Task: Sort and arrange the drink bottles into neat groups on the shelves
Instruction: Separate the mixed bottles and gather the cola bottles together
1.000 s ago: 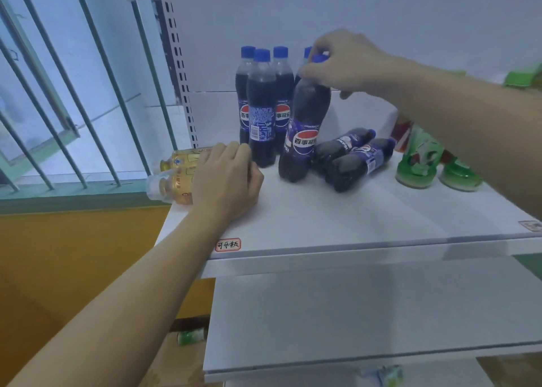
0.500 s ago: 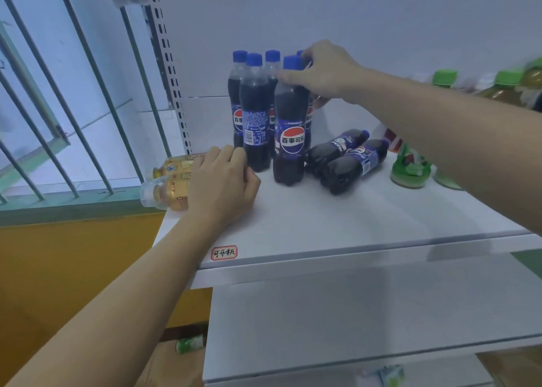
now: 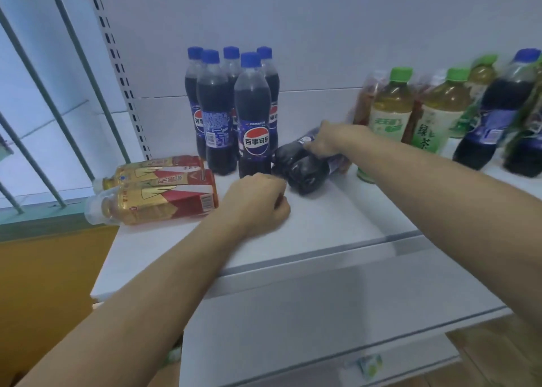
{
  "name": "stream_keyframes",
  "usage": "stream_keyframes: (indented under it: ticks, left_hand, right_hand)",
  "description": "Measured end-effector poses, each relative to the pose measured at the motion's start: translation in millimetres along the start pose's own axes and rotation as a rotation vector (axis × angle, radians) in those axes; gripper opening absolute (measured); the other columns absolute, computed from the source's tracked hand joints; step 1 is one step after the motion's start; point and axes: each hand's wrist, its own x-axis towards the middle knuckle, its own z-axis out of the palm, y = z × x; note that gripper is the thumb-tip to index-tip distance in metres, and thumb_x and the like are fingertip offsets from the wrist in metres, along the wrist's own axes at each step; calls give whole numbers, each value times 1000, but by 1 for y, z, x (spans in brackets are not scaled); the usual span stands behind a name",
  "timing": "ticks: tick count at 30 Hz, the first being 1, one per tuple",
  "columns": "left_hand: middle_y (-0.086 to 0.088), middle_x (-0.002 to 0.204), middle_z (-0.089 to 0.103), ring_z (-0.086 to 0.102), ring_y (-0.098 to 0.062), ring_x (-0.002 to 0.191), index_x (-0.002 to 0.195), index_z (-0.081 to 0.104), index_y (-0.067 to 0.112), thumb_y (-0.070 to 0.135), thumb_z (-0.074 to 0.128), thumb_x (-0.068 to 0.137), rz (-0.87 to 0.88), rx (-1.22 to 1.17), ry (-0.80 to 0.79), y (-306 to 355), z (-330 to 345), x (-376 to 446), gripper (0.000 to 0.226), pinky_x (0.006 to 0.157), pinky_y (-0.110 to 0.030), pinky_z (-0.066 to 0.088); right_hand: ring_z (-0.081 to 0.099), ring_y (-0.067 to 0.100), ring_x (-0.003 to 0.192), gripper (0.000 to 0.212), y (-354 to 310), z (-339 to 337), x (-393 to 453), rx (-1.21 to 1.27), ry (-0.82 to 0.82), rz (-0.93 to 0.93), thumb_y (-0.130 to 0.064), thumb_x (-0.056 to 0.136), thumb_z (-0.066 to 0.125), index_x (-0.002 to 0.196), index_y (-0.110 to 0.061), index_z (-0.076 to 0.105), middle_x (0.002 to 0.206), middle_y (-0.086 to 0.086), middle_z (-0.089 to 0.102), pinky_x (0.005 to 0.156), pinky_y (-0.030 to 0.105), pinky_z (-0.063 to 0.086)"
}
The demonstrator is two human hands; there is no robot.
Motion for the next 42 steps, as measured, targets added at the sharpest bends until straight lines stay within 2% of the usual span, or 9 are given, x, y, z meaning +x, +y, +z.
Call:
stream_keyframes:
  ticks: [2, 4, 11, 14, 17, 21, 24, 29, 42]
  left_hand:
    - [0, 76, 56, 54, -26, 68, 67, 40, 23, 39, 48, 89, 13, -51, -68, -5, 5, -1, 28, 56, -31, 33]
    - [1, 74, 54, 54, -27, 68, 66, 38, 23, 40, 47, 88, 2, -99, -73, -7, 7, -2, 29, 56, -31, 33]
    - [4, 70, 53, 55, -25, 68, 69, 45, 21, 37, 51, 90, -33, -132, -86, -9, 9, 0, 27, 57, -33, 41]
    - [4, 70, 54, 55, -27, 69, 71, 48, 19, 35, 52, 90, -46, -144, -82, -7, 8, -1, 26, 60, -35, 47]
    - [5, 69, 52, 55, -27, 69, 71, 49, 19, 34, 53, 91, -46, -158, -80, -5, 6, -1, 26, 61, -36, 48]
    - [3, 69, 54, 56, -29, 70, 71, 50, 17, 31, 55, 91, -68, -176, -67, -4, 5, -3, 25, 63, -38, 51]
    - [2, 70, 56, 56, -30, 70, 72, 51, 16, 30, 55, 91, -70, -181, -66, -3, 3, -4, 24, 64, -40, 52]
    - [1, 71, 57, 57, -29, 71, 73, 53, 15, 31, 55, 92, -74, -190, -65, -3, 2, -4, 24, 64, -42, 52]
    - [4, 70, 54, 55, -24, 69, 69, 48, 21, 32, 54, 91, -182, -162, -9, -7, 8, -5, 25, 55, -30, 36]
  right_hand:
    - [61, 41, 115, 79, 4, 17, 4, 159, -2, 67, -68, 94, 46, 154, -18, 34, 151, 22, 43, 83, 43, 54]
    - [54, 42, 121, 93, 6, 30, 4, 333, 68, 133, -73, 88, 53, 156, -16, 27, 155, 23, 33, 67, 35, 43]
    - [54, 36, 126, 99, 14, 38, 1, 853, 222, 70, -39, 86, 77, 159, -21, 13, 152, 16, 38, 83, 27, 40]
    - [57, 30, 118, 102, 9, 35, -1, 951, 297, 9, -23, 88, 77, 161, -24, 6, 151, 12, 42, 79, 28, 44]
    - [51, 14, 102, 103, 3, 27, 0, 958, 419, -67, -11, 86, 79, 162, -25, 9, 147, 8, 45, 70, 18, 42]
    - [47, 10, 110, 99, 6, 34, 4, 944, 572, -150, -8, 85, 79, 160, -24, 17, 148, 7, 38, 84, 17, 43]
    - [47, 11, 115, 96, 10, 46, 9, 993, 668, -114, -7, 85, 78, 160, -23, 19, 150, 6, 35, 78, 3, 34]
    - [36, 21, 143, 100, 12, 53, 18, 988, 765, -37, -7, 87, 75, 162, -21, 11, 163, 8, 25, 99, 19, 25]
    - [33, 25, 147, 104, 6, 51, 18, 978, 797, 20, 0, 83, 77, 162, -19, 12, 162, 10, 29, 110, 26, 25]
